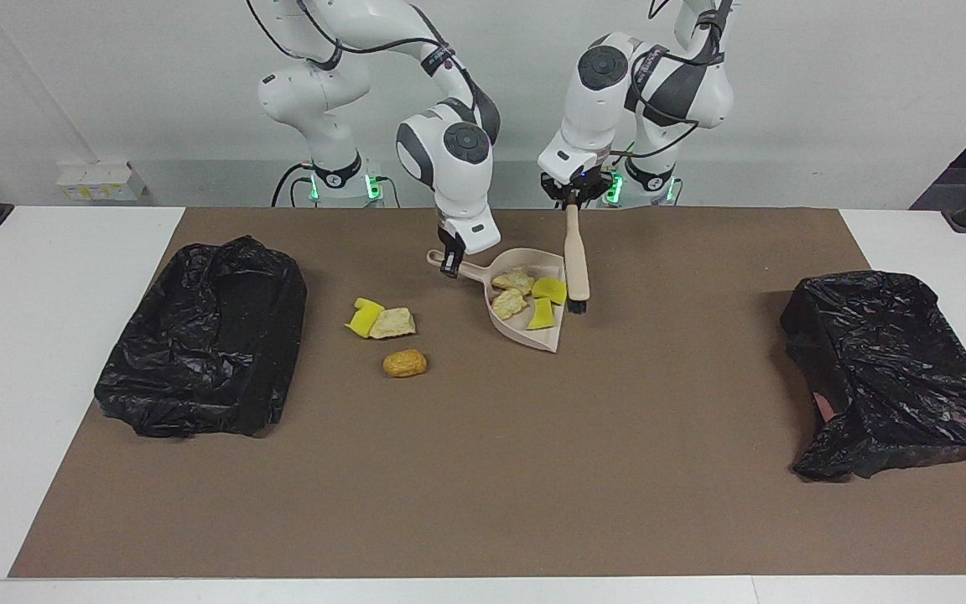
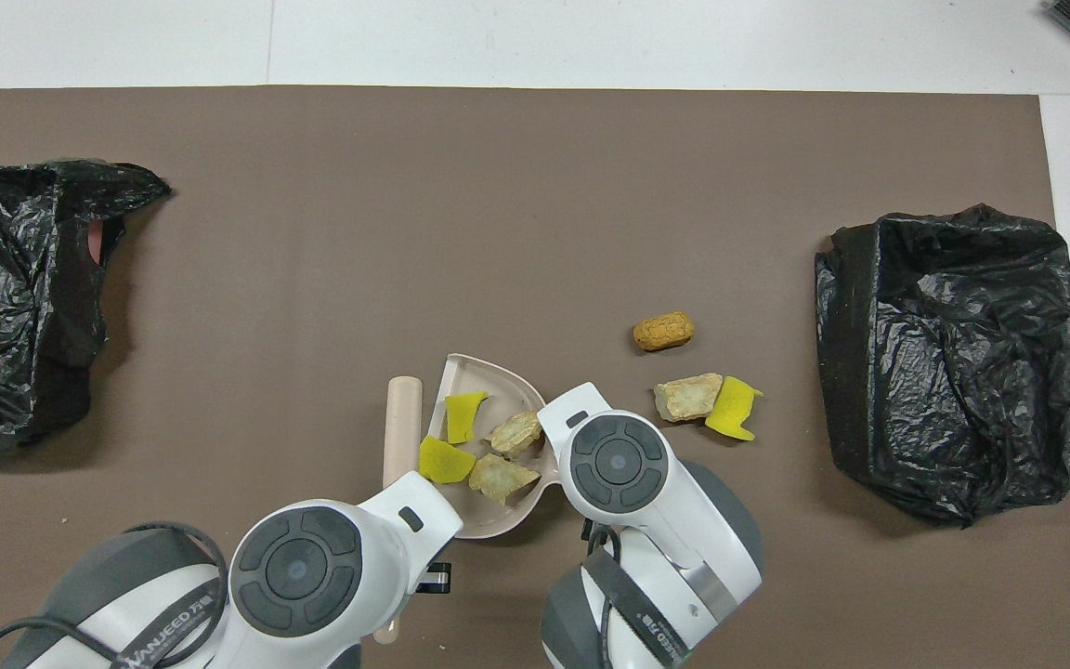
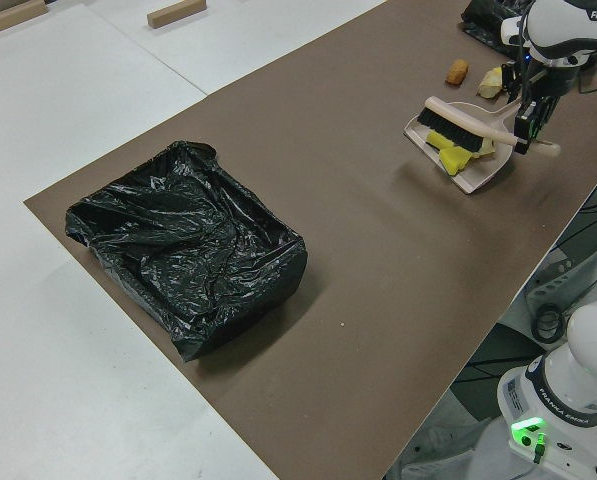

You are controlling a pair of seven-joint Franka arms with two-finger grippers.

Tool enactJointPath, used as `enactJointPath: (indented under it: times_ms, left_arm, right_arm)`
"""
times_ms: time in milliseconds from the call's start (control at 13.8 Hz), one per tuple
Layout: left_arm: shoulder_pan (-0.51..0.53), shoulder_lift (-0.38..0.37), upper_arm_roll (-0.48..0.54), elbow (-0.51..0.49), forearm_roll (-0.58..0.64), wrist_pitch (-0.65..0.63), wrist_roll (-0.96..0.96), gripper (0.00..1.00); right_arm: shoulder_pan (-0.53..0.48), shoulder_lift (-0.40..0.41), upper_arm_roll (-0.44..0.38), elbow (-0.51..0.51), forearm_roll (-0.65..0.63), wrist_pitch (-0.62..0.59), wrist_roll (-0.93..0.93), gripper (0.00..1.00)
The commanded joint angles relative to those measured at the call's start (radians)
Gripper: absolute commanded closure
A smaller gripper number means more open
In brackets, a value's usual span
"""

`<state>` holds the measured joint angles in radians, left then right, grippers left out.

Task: Sweep and dump trash in bin
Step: 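Sweep the debris into the dustpan with the brush in the left gripper, then carry the dustpan with the right gripper over the nearer trash bag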

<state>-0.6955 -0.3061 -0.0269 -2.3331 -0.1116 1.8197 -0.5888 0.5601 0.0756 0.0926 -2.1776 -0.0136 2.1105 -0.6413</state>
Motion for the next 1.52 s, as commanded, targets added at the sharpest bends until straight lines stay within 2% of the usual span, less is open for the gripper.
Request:
enactJointPath:
  times_ms: [0, 362, 579, 724, 868, 1013, 1230, 1447]
  left_arm:
    - [0.008, -0.044, -0.005, 0.003, -0.011, -0.098, -0.012, 1.00]
    - [0.008, -0.140, -0.014, -0.107, -0.011, -0.074, -0.063, 1.00]
    - [0.008, -0.183, -0.042, -0.172, -0.011, -0.007, -0.110, 1.00]
    - [0.001, -0.192, -0.105, -0.221, -0.011, 0.044, -0.149, 1.00]
    - [-0.004, -0.218, -0.171, -0.274, -0.014, 0.123, -0.207, 1.00]
    - [-0.025, -0.212, -0.206, -0.302, -0.103, 0.177, -0.218, 1.00]
    - [-0.041, -0.212, -0.320, -0.368, -0.166, 0.276, -0.256, 1.00]
    - [-0.096, -0.205, -0.329, -0.414, -0.203, 0.371, -0.256, 1.00]
  right_arm:
    - [-0.008, 0.016, 0.003, -0.011, -0.003, 0.040, -0.023, 1.00]
    - [-0.092, -0.051, 0.002, 0.021, 0.001, 0.020, -0.055, 1.00]
    - [-0.150, -0.114, -0.002, 0.041, 0.003, -0.010, -0.078, 1.00]
    - [-0.204, -0.151, -0.007, 0.083, 0.003, -0.100, -0.124, 1.00]
    - [-0.302, -0.186, -0.007, 0.143, 0.001, -0.235, -0.191, 1.00]
    - [-0.402, -0.223, -0.008, 0.177, -0.002, -0.332, -0.282, 1.00]
    - [-0.575, -0.255, -0.014, 0.225, -0.046, -0.450, -0.423, 1.00]
    - [-0.782, -0.255, -0.014, 0.234, -0.097, -0.465, -0.651, 1.00]
